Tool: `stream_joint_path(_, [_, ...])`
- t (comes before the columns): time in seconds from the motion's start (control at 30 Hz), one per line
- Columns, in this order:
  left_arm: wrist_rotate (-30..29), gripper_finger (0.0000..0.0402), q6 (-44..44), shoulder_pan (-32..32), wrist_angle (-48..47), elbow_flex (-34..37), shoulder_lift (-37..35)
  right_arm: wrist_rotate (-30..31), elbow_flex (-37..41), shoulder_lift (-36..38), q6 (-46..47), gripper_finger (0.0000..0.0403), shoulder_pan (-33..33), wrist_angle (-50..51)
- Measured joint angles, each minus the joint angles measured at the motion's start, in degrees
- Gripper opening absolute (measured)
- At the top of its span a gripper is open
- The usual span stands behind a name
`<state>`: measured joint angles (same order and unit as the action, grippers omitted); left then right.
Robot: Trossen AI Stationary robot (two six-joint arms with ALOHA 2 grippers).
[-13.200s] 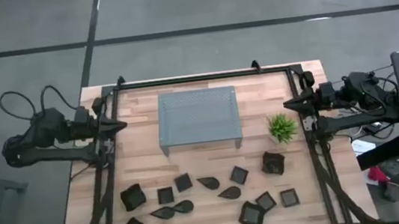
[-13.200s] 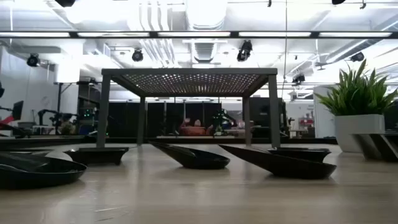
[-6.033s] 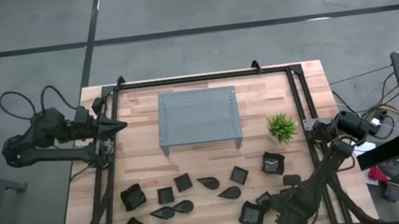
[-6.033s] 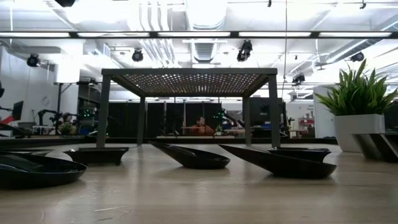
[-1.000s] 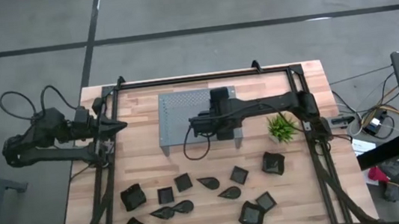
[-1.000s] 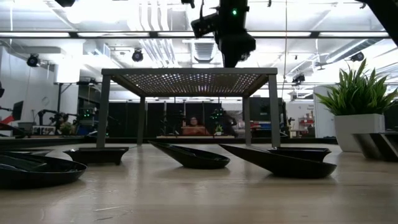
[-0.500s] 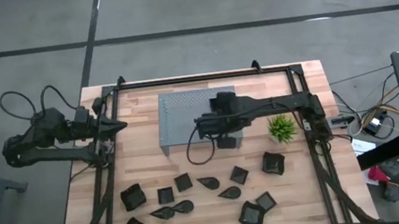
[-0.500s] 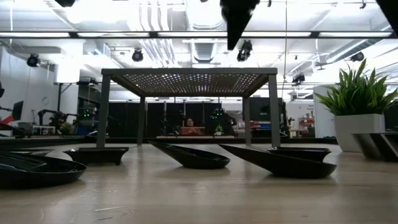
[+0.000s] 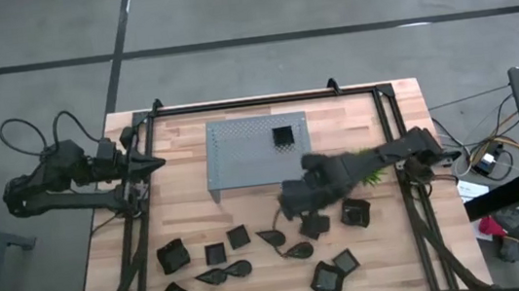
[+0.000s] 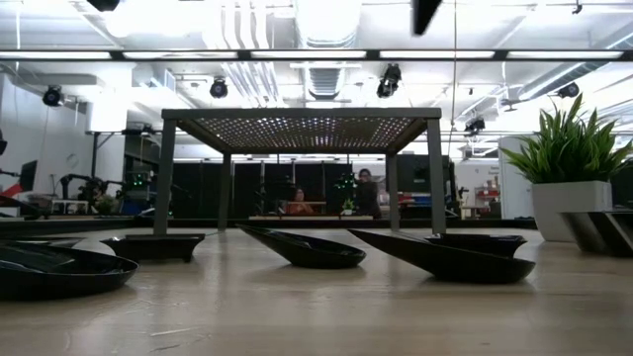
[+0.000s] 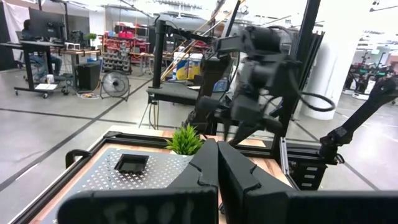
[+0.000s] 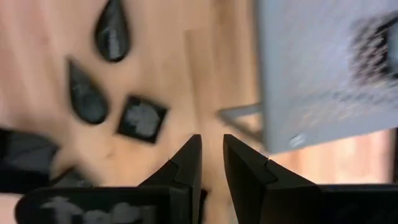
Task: Pick & Place Mini shaped plates
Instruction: Stack the square plate on top of the square plate on the shelf
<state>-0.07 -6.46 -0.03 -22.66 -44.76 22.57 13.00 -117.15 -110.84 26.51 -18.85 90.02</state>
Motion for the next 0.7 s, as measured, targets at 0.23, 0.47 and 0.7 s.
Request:
stream_joint_path(0.23, [0.0,0.0,0.0,0.0,-0.1,0.0,0.0,3.8,4.4,1.3,6.9,0.0059,-8.6,-1.1])
stream_joint_path(0.47, [0.0,0.0,0.0,0.0,-0.2,0.0,0.0,7.1,8.1,1.4,12.4,0.0057,-12.3,-3.9])
stream_joint_path(0.7, [0.0,0.0,0.0,0.0,-0.2,0.0,0.0,8.1,12.0,1.4,19.2,0.0056,-14.0,-5.2])
